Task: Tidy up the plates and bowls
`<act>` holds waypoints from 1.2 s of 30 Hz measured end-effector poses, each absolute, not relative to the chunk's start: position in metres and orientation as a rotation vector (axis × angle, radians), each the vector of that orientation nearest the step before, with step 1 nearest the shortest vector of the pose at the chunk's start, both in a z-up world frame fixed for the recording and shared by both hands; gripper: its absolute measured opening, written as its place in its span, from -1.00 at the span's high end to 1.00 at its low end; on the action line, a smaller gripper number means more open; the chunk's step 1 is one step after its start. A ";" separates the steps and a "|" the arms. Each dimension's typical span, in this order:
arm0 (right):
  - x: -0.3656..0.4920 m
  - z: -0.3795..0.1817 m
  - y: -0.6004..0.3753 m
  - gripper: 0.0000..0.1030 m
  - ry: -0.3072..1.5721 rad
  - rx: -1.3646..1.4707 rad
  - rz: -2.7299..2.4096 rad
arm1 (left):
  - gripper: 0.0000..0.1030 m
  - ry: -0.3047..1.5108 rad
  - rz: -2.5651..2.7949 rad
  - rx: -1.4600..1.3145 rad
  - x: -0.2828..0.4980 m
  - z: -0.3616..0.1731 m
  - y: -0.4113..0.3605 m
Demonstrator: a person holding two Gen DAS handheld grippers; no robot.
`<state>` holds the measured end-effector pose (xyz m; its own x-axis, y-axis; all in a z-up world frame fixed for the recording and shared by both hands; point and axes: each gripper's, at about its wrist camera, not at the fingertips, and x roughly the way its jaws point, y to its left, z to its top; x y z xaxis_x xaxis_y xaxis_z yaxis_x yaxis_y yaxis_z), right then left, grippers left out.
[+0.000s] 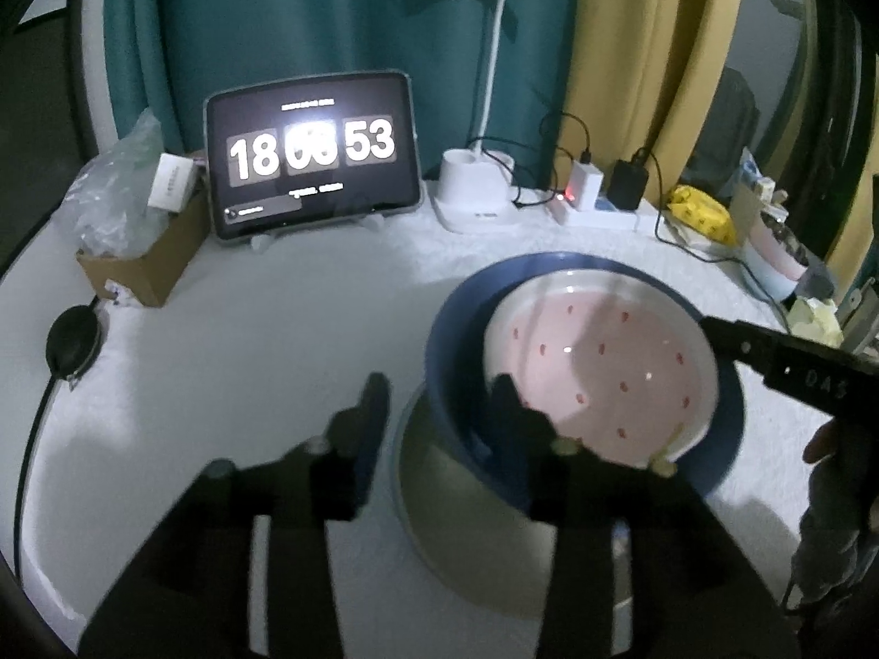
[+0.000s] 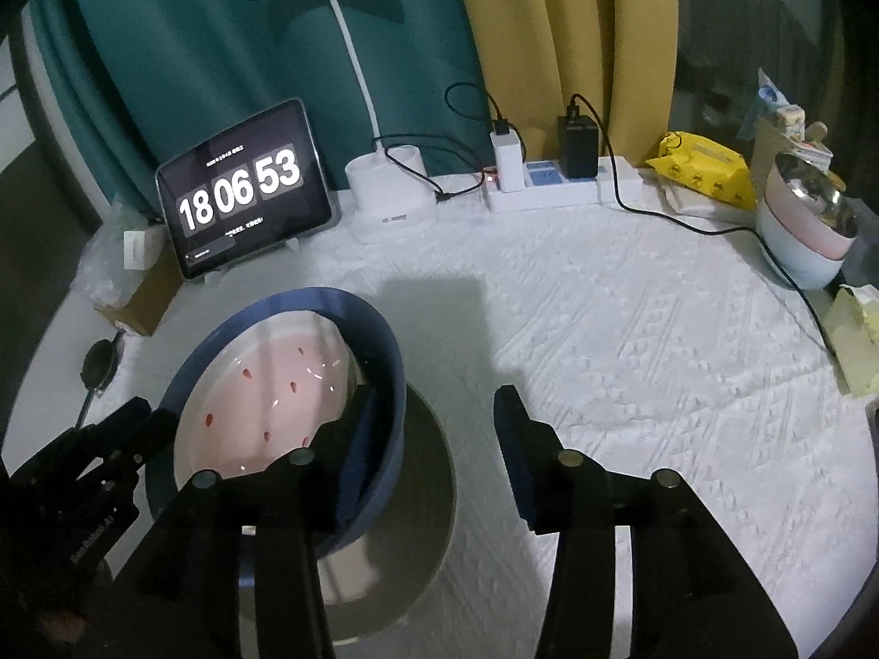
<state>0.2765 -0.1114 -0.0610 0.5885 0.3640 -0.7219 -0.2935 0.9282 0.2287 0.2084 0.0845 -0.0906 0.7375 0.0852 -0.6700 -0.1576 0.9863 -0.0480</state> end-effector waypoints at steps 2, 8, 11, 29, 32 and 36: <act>0.272 -0.060 -0.113 0.08 0.858 0.088 0.380 | 0.07 0.721 0.134 -0.099 0.203 -0.088 0.082; 0.259 -0.055 -0.121 0.06 0.849 0.095 0.373 | 0.02 0.700 0.133 -0.078 0.188 -0.082 0.071; 0.252 -0.053 -0.125 0.04 0.844 0.101 0.371 | -0.33 0.677 0.132 -0.067 0.180 -0.077 0.067; 0.209 -0.048 -0.150 0.03 0.814 0.105 0.365 | -0.81 0.612 0.060 -0.095 0.139 -0.068 0.035; 0.201 -0.050 -0.158 0.03 0.807 0.102 0.355 | -0.81 0.605 0.047 -0.081 0.132 -0.070 0.026; 0.189 -0.053 -0.165 0.02 0.797 0.098 0.352 | -0.81 0.601 0.044 -0.070 0.125 -0.072 0.019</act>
